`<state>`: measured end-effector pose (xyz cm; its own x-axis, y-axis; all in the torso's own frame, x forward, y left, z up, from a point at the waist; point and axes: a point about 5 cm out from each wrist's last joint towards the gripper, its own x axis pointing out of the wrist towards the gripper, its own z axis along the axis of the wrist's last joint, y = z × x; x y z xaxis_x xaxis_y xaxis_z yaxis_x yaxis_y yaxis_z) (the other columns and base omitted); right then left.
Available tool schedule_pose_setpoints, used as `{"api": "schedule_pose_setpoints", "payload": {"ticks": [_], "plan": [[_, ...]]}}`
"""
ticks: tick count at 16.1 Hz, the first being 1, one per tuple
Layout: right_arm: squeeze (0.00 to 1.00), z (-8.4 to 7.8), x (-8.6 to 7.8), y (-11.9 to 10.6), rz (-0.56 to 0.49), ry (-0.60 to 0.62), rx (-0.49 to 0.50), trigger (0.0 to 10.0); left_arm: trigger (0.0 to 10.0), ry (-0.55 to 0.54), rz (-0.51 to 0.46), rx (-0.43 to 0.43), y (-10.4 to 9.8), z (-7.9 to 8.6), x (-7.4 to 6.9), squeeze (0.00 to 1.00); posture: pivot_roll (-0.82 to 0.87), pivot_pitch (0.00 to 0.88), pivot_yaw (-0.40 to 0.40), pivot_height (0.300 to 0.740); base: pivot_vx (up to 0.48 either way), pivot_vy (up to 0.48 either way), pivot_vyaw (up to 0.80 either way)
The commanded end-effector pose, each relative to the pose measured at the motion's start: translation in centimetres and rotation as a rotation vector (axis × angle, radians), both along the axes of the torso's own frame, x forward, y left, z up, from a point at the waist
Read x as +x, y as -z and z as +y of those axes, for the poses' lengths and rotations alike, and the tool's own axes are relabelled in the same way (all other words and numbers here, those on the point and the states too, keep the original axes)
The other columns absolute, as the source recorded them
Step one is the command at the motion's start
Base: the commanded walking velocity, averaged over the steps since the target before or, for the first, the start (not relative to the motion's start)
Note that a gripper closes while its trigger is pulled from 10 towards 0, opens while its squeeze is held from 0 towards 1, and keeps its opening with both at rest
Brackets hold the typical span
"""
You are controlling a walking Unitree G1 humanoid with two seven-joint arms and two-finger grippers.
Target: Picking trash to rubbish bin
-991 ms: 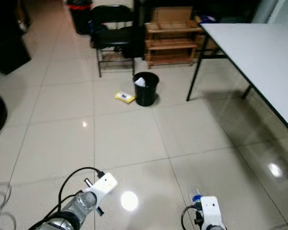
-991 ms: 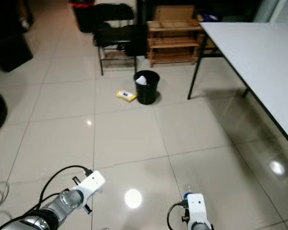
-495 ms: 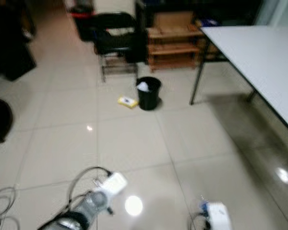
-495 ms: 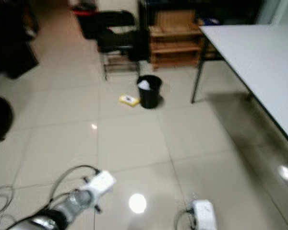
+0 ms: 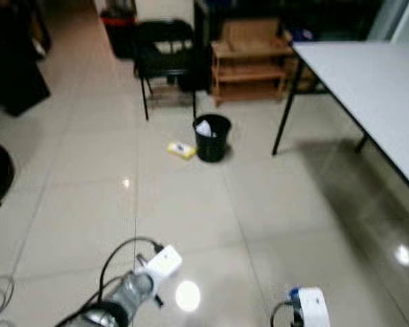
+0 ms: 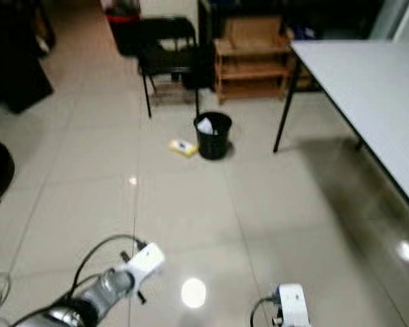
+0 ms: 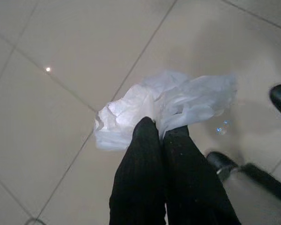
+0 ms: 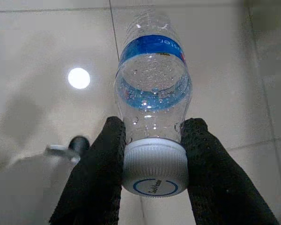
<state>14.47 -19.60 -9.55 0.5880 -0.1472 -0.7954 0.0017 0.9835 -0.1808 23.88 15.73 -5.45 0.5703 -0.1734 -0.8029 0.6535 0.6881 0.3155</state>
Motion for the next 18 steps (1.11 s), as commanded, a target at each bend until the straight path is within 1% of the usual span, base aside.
{"api": "schedule_pose_setpoints", "payload": {"ticks": [1, 5, 18], "plan": [[0.00, 1.02, 0.86, -0.22, -0.026, -0.016, 0.021, 10.0, 10.0, -0.011, 0.008, 0.036, 0.02, 1.32, -0.14, 0.00, 0.05, 0.056, -0.002, 0.740, 0.442, 0.000, 0.00], [0.00, 0.82, 0.82, -0.25, -0.030, -0.016, 0.016, 10.0, 10.0, -0.010, 0.013, 0.031, 0.06, 1.24, -0.20, 0.00, 0.05, 0.057, -0.005, 0.740, 0.442, 0.000, 0.00], [0.00, 1.00, 1.37, -0.59, -0.069, -0.018, 0.006, 10.0, 10.0, -0.007, 0.013, 0.030, 0.05, 1.24, -0.19, 0.00, 0.05, 0.057, -0.005, 0.740, 0.441, 0.000, 0.00]]}}
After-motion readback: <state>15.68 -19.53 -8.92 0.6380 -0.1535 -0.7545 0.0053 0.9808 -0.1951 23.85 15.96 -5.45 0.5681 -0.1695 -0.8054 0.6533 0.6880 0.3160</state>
